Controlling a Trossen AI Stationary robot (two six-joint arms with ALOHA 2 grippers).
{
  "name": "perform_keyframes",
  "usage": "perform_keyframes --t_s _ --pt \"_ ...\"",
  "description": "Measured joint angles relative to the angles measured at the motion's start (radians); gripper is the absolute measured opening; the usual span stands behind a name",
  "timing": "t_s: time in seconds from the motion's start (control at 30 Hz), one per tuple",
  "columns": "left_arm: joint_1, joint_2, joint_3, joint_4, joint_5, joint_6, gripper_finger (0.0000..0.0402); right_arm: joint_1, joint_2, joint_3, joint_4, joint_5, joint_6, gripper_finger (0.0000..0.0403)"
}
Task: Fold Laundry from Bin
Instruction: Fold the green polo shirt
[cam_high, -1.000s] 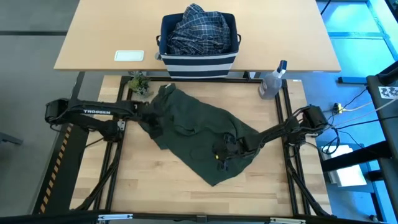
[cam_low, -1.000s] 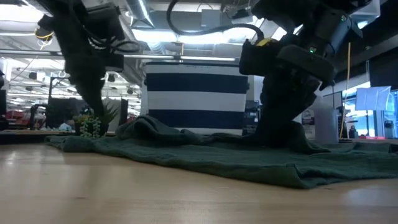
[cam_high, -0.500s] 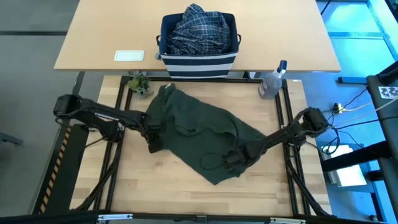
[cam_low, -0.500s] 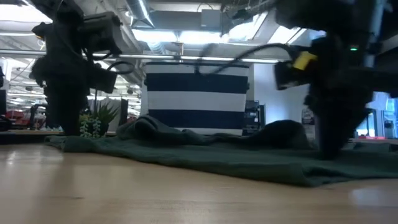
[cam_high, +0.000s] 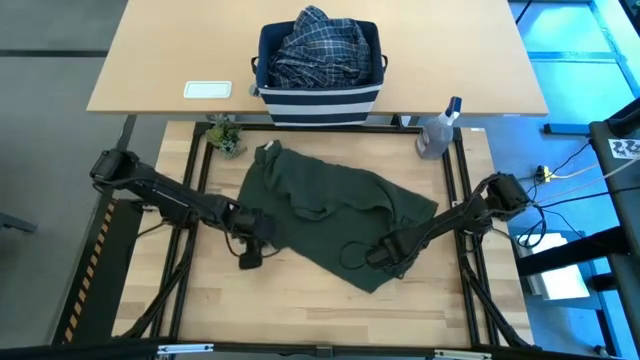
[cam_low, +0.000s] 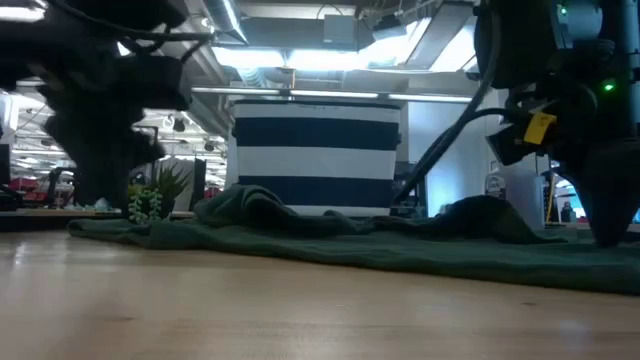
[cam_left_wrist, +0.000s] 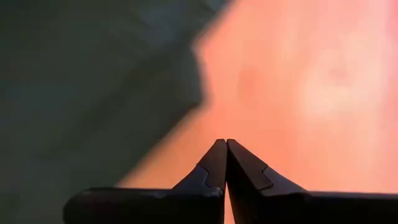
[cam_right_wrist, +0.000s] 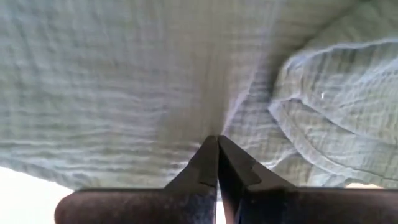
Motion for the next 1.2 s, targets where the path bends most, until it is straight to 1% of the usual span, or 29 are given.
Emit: perform_keyframes --t_s 0.1,0.23,0.3,0.47,0.57,0.7,0.77,0.87,1.0,1.2 --pt "0.004 -0.022 0.022 -0.038 -0.163 0.020 0.0001 0.000 -0.011 0.000 0.033 -0.004 -0.007 0.0001" --pt "0.040 -0.027 0.023 -0.068 -0.315 0.053 0.0001 0.000 -0.014 0.005 0.109 -0.003 -0.028 0.0001" --pt "0.074 -0.019 0.023 -0.093 -0.351 0.050 0.0001 0.000 -0.014 0.014 0.114 0.008 -0.031 0.0001" --pt "0.146 0.009 0.013 -0.103 -0.352 0.048 0.0001 0.000 -0.014 0.039 0.165 0.051 -0.042 0.0001" --pt "0.183 0.027 -0.015 -0.103 -0.327 0.044 0.0001 0.000 -0.014 0.040 0.295 0.062 -0.063 0.0001" --pt "0.218 0.053 -0.049 -0.103 -0.263 0.021 0.0001 0.000 -0.008 0.039 0.472 0.053 -0.124 0.0001" --pt "0.220 0.056 -0.061 -0.099 -0.225 0.014 0.0001 0.000 -0.006 0.038 0.498 0.044 -0.129 0.0001" --pt "0.203 0.054 -0.063 -0.090 -0.182 -0.019 0.0001 0.000 -0.001 0.038 0.477 0.031 -0.126 0.0001" --pt "0.166 0.054 -0.063 -0.063 -0.094 -0.048 0.0001 0.000 0.001 0.037 0.379 0.010 -0.085 0.0001" --pt "0.091 0.054 -0.064 -0.015 0.049 -0.139 0.0001 0.000 0.001 0.037 0.189 0.003 -0.023 0.0001"
